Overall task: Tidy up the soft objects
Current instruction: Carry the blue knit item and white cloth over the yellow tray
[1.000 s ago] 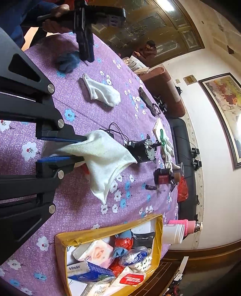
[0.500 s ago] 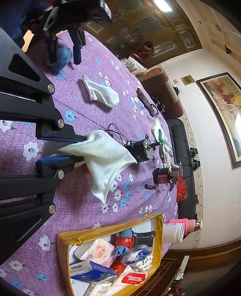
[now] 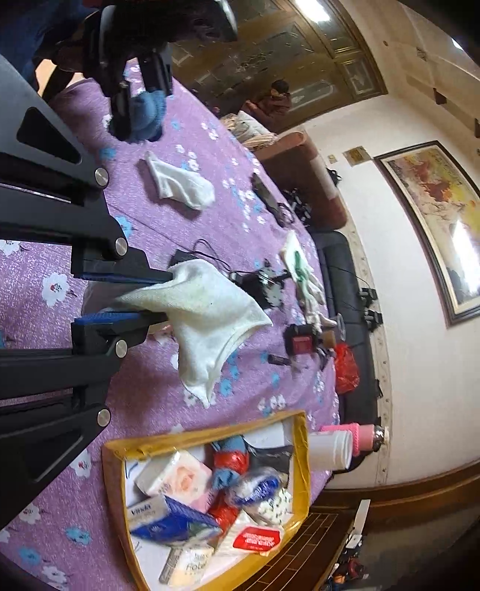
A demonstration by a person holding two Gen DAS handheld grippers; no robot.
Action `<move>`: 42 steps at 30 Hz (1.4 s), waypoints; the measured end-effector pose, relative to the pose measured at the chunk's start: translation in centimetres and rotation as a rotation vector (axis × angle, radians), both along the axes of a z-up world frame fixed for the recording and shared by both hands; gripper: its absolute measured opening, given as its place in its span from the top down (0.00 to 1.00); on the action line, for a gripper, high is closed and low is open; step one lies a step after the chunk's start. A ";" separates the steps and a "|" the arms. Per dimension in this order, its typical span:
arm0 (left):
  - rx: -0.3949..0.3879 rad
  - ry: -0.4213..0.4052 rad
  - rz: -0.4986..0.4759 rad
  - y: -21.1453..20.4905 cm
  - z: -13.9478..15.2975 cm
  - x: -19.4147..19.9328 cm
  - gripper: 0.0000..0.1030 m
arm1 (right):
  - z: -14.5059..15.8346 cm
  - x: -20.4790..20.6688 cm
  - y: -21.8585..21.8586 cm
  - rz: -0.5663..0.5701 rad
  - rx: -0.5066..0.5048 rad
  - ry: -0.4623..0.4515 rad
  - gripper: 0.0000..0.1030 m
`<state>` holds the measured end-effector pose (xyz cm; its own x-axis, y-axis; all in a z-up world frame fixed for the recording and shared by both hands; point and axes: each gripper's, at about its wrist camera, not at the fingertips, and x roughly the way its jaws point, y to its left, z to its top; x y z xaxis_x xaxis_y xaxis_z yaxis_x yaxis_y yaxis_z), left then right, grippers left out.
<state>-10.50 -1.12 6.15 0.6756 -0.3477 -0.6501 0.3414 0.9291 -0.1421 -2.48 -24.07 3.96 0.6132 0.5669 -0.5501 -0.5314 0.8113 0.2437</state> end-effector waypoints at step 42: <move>0.072 -0.030 -0.163 -26.0 -2.0 17.1 0.61 | -1.7 9.8 -18.4 -0.508 0.138 0.050 0.86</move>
